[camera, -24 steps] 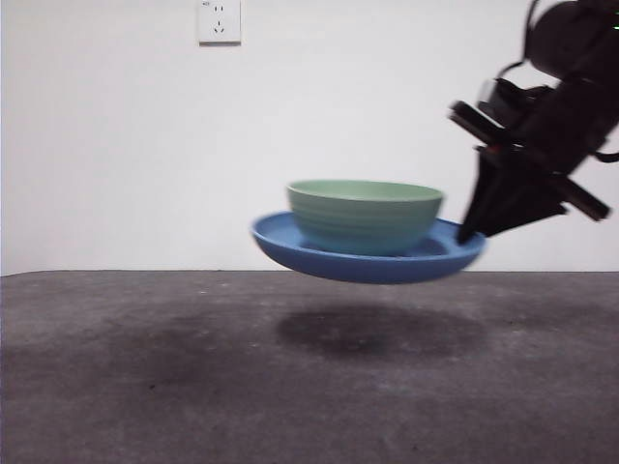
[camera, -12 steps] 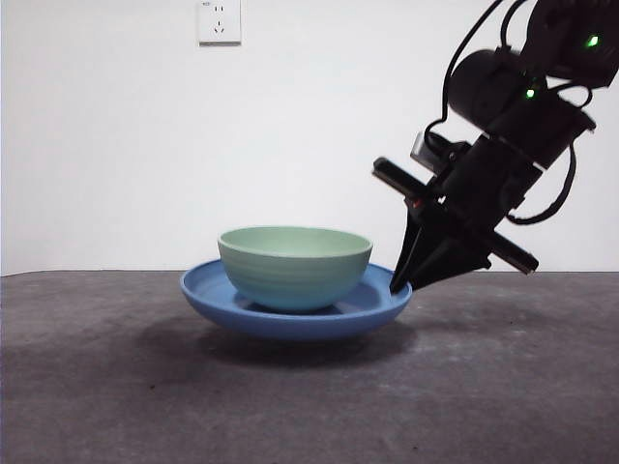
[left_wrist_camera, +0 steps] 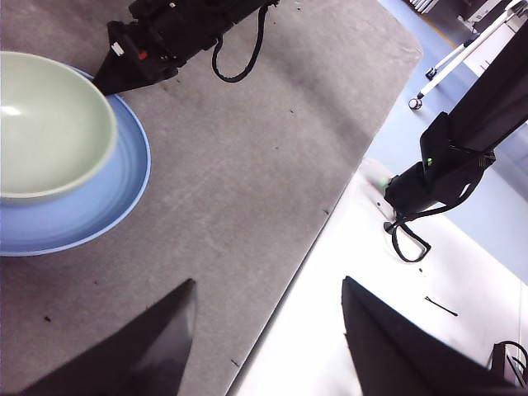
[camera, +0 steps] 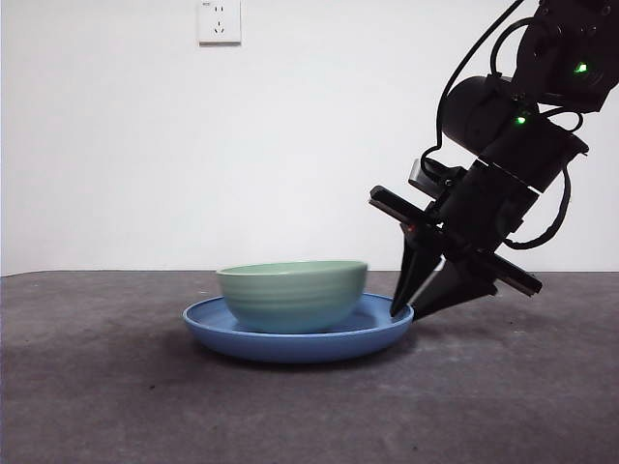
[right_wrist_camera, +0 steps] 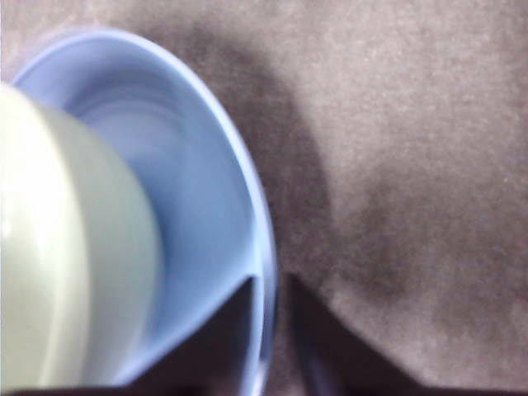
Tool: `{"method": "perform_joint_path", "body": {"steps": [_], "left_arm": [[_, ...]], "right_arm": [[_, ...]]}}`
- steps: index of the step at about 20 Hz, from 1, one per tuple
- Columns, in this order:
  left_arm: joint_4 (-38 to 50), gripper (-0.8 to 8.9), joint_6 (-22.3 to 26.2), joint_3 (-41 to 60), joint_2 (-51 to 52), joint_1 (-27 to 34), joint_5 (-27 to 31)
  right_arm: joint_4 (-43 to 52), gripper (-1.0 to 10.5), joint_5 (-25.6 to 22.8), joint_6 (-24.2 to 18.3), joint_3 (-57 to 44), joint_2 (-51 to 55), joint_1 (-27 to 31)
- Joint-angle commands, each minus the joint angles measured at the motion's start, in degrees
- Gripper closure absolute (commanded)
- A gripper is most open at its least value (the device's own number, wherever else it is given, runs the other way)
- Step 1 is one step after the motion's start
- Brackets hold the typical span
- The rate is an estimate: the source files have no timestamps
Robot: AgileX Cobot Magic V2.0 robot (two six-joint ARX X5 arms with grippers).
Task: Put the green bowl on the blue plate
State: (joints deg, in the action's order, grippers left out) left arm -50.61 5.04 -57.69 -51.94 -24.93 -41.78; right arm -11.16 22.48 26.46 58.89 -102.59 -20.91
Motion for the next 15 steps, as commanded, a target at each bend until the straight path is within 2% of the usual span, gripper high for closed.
{"method": "perform_joint_path", "body": {"steps": [1, 4, 7, 9, 15], "left_arm": [[0.2, 5.29, 0.3, -0.5, -0.4, -0.2, -0.3], [-0.3, 5.30, 0.3, -0.5, -0.4, -0.2, -0.3], [-0.7, 5.29, 0.3, -0.5, -0.4, -0.2, -0.3], [-0.7, 5.29, 0.3, -0.5, -0.4, -0.2, -0.3], [-0.7, 5.30, 0.3, -0.5, -0.4, -0.2, -0.2]], "right_arm": [[0.4, 7.6, 0.0, 0.6, 1.2, -0.7, -0.3], [0.3, 7.6, -0.7, 0.6, 1.2, 1.0, -0.3], [-1.4, 7.5, -3.5, -0.6, 1.2, 5.6, -0.2], [-3.9, 7.5, -5.0, -2.9, 1.2, 9.9, -0.2], [-16.6, 7.5, -4.1, -12.6, 1.2, 27.0, -1.1]]}}
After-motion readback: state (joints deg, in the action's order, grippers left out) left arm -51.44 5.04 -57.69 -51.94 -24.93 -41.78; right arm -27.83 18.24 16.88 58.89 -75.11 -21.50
